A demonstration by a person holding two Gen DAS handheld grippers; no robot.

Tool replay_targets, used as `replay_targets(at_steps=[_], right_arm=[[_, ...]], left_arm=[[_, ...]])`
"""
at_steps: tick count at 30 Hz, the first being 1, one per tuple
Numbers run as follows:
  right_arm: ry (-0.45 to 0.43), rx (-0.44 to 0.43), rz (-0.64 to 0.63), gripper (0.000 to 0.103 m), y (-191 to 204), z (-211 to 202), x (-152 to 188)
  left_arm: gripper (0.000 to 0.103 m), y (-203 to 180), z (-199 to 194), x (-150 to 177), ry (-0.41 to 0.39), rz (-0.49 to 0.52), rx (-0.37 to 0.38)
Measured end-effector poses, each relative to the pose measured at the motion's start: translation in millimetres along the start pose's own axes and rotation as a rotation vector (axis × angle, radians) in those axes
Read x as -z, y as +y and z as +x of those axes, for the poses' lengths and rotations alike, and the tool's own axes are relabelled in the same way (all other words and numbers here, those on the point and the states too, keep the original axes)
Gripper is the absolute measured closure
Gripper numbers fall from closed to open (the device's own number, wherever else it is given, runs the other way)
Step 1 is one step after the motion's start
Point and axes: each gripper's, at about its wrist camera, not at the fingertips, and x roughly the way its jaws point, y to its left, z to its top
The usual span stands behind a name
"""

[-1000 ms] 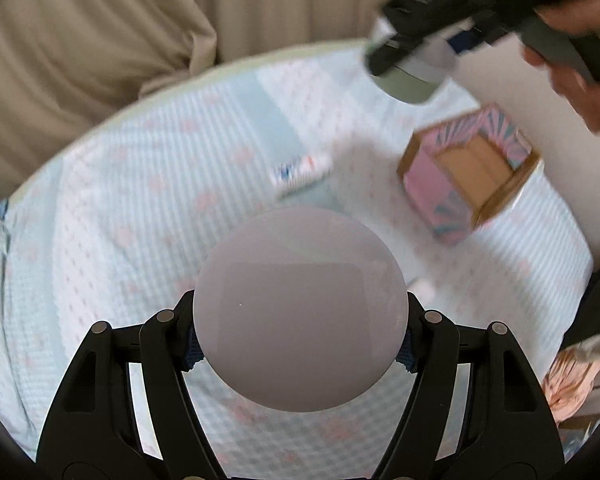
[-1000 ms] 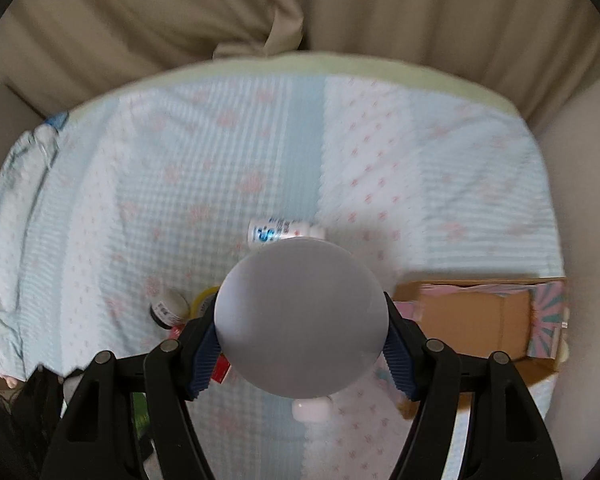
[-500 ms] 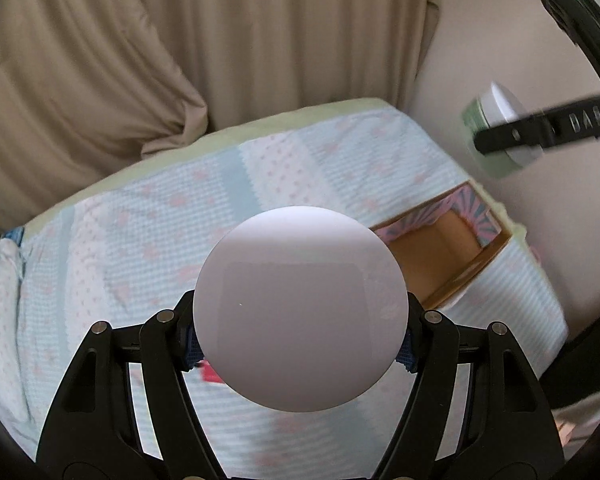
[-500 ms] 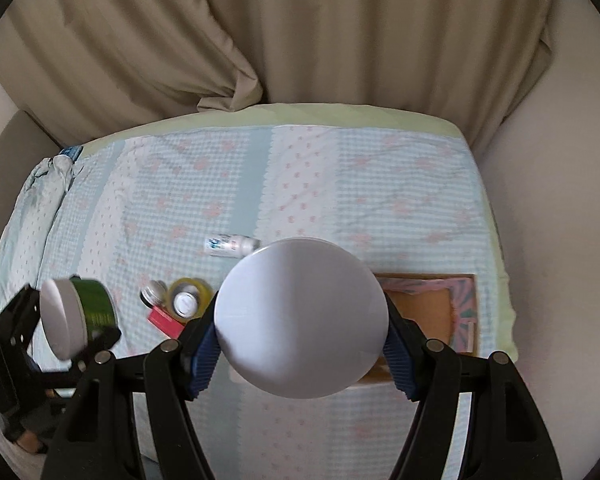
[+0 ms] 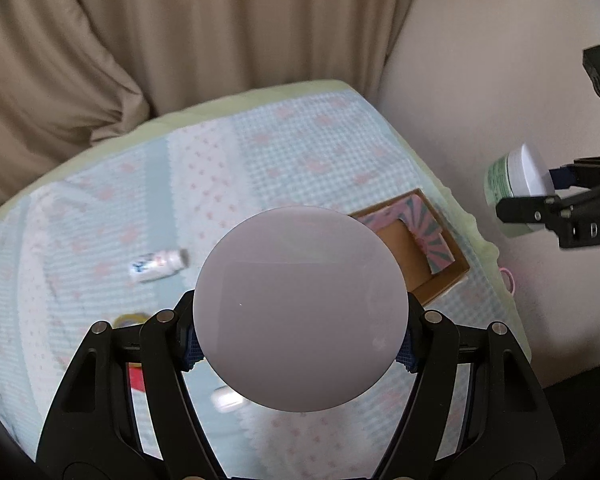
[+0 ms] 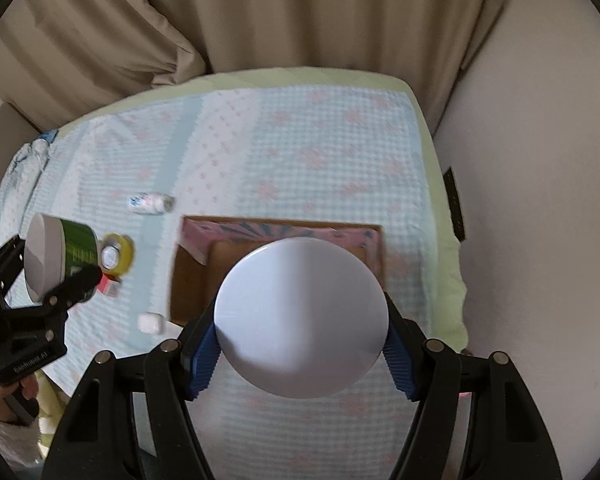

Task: Organize rigid objects
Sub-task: 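Carry both white jars toward the cardboard box, then lower both white jars into the box and open both tools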

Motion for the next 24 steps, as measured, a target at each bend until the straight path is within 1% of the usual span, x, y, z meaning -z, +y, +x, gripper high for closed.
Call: replay_targets(at_steps=[3, 7, 13, 15, 20, 24], right_arm=[[0.014, -0.007, -0.009, 0.037, -21, 19, 3], [0.047, -0.039, -0.003, 0.037, -40, 53, 5], [0.100, -0.097, 0.003, 0.037, -50, 104, 6], [0.118, -0.101, -0.008, 0.037, -50, 120, 7], [0.170, -0.105, -0.055, 0.037, -46, 165, 15], [0.190, -0.093, -0.132, 0.037, -40, 193, 30]], left_arm=[[0.035, -20, 29, -10, 0.033, 0.005, -0.002], [0.035, -34, 71, -19, 0.084, 0.006, -0.009], [0.035, -40, 140, -25, 0.182, 0.017, -0.024], [0.035, -40, 162, -26, 0.215, 0.017, -0.027], [0.035, -43, 210, -18, 0.291, 0.018, -0.032], [0.035, -45, 241, 0, 0.363, 0.016, -0.035]])
